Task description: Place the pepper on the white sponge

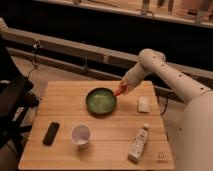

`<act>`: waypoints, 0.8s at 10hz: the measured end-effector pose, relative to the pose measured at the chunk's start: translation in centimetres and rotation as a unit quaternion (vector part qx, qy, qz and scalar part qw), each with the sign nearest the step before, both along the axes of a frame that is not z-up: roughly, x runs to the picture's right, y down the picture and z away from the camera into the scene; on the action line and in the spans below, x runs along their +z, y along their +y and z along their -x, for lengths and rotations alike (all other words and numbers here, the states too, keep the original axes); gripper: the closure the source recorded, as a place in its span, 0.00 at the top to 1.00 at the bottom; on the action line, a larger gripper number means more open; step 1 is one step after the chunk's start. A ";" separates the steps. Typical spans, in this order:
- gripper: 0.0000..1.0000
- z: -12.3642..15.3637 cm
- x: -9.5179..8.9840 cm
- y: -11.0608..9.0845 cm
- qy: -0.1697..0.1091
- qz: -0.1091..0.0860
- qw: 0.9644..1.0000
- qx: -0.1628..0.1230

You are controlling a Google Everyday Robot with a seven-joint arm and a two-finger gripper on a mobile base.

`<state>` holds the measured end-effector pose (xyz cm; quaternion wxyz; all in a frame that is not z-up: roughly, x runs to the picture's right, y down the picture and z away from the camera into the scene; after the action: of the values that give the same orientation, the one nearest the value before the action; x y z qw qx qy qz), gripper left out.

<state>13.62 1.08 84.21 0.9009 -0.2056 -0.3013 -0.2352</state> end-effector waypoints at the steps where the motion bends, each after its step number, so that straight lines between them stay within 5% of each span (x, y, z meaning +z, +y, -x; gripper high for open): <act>1: 0.00 -0.7 -0.1 0.4 0.003 0.003 1.000 0.004; 8: 0.00 -5.4 -1.0 2.2 0.028 0.007 0.999 0.043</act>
<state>19.00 3.27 83.24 0.9169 -0.2051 -0.2859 -0.1882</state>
